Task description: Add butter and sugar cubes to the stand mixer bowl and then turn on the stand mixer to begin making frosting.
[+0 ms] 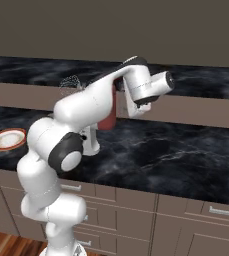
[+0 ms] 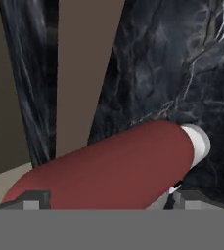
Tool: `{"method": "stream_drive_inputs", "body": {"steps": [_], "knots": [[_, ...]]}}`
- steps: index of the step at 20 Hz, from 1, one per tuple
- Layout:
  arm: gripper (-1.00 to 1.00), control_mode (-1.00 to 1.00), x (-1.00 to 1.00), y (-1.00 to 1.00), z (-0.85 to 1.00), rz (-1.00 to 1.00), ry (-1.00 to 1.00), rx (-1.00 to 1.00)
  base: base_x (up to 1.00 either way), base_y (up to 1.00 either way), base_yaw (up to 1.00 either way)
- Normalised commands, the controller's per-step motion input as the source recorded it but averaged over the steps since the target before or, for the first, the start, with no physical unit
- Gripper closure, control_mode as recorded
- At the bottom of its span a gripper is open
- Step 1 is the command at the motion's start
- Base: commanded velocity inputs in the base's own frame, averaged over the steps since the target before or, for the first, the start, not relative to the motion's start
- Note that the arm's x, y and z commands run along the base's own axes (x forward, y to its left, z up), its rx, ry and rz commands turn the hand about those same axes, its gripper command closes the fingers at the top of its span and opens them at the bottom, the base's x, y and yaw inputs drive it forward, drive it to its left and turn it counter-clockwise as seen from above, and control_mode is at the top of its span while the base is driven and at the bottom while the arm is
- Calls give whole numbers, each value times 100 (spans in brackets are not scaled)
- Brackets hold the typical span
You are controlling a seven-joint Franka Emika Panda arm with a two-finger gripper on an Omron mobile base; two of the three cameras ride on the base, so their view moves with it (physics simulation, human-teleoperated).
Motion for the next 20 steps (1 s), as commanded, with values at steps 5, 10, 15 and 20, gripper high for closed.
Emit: {"method": "stream_drive_inputs", "body": {"steps": [5,10,15,20], "knots": [[-100,-100,16,14,-10,6,0,23,0,0,0],[-100,-100,9,58,-25,11,0,16,0,0,0],[-100,-100,7,92,-16,16,0,13,0,0,0],[-100,-100,5,96,-2,18,0,12,0,0,0]]}}
